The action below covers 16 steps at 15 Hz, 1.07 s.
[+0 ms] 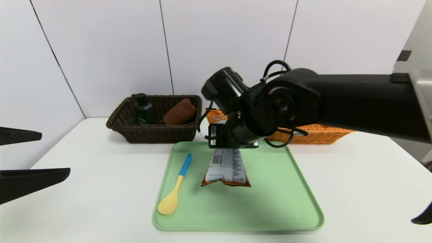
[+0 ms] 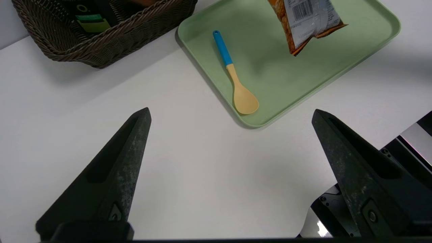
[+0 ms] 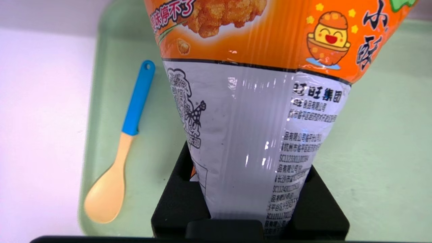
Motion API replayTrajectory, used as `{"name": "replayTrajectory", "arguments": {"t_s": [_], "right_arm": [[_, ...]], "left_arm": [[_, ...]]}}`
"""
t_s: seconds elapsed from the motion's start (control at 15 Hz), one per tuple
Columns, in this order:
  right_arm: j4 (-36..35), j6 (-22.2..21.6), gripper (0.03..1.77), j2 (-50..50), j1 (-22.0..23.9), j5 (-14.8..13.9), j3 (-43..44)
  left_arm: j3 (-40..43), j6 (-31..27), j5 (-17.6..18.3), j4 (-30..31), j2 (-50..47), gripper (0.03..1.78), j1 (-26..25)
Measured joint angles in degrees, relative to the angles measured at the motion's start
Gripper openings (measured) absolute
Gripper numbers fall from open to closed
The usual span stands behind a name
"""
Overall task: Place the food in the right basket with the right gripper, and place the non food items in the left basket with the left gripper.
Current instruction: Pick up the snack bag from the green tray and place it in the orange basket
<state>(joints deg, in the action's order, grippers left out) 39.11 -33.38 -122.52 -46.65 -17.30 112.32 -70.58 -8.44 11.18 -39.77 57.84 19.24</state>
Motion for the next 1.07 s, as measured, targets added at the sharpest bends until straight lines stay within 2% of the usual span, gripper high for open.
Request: {"name": "replayTrajectory", "arguments": {"t_s": [0.33,0.4,0.53,0.6,0.8,0.93,1.07], "right_arm": [[1.68,2.86,0.48,9.16,1.73,-0.17,-0.02],[1.79,4.04,0.48,10.8,2.61,-0.23,-0.2],[1.93,9.29,0.48,14.3,5.4,-0.34,-0.76],[1.88,12.59,0.48,15.6,6.63,-0.5,-1.18],[1.55,27.29,0.48,19.7,10.61,-0.72,-3.47],[1.57,37.75,0.48,21.6,13.06,-0.69,-4.41],[1.6,50.02,0.48,22.95,16.26,-0.48,-5.66]], "left_arm": [[-0.78,-0.05,1.16,-0.02,-0.16,1.69,0.0],[-0.85,-0.02,1.58,0.18,-0.16,1.69,0.0],[-0.94,-0.02,1.96,1.29,-0.16,1.69,0.0],[-0.94,-0.02,2.01,1.49,-0.16,1.69,0.02],[-0.96,-0.02,2.02,1.56,-0.35,1.69,0.02],[-0.94,0.01,2.05,1.51,-0.63,1.69,0.05],[-0.89,0.01,2.01,1.51,-0.84,1.69,0.02]]}}
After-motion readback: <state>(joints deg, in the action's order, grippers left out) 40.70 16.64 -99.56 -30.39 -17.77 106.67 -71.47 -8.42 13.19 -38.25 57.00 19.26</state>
